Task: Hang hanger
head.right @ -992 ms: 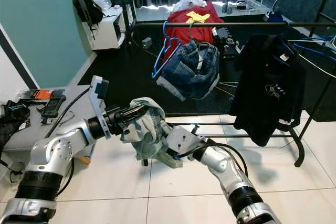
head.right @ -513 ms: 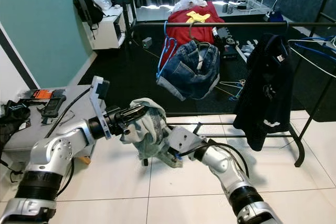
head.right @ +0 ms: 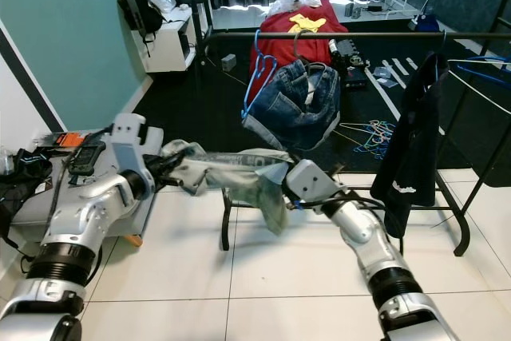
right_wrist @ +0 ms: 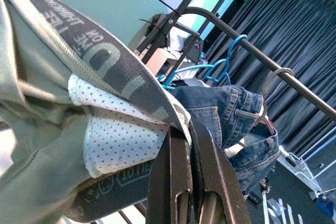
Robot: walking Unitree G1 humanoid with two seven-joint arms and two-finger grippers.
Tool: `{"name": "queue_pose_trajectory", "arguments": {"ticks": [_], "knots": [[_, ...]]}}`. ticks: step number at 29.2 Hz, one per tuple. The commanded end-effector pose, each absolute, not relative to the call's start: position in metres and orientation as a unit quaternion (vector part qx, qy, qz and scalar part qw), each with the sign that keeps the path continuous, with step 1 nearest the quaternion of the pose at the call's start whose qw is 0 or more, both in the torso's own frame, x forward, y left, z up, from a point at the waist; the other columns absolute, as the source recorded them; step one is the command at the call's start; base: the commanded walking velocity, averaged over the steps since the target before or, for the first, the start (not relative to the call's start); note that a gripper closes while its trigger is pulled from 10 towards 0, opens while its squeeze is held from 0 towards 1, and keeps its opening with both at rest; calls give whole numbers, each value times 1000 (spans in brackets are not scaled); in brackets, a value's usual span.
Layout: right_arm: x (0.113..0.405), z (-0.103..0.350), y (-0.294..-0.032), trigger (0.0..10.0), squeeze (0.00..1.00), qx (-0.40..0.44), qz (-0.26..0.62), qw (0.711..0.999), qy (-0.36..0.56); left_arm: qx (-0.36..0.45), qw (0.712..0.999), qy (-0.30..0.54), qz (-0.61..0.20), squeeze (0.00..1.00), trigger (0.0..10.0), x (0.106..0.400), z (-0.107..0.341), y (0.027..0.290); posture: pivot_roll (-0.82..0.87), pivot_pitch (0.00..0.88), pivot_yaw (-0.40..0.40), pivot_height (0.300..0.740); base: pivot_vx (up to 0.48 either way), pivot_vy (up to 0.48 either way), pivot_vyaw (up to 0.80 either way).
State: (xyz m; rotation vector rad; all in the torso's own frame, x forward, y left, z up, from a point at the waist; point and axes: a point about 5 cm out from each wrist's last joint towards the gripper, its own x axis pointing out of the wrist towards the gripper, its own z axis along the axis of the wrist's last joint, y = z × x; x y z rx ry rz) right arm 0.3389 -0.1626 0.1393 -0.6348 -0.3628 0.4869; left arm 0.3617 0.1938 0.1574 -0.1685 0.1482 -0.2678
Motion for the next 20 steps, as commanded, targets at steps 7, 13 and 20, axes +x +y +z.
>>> {"name": "queue_pose_trajectory", "arguments": {"ticks": [7,13,20], "knots": [[325,101,-158,0,0,-307,348,884,-63,-105,989,10,-106,0,10000,366,170,203,-62,0,70,740,0,0,0],[303,65,-150,0,0,-324,440,837,23,-126,986,-35,-102,0,10000,369,184,204,-61,0,69,740,0,0,0],[295,51,-145,0,0,-332,445,831,44,-151,967,-94,-182,0,10000,363,199,184,-64,0,77,740,0,0,0]]}}
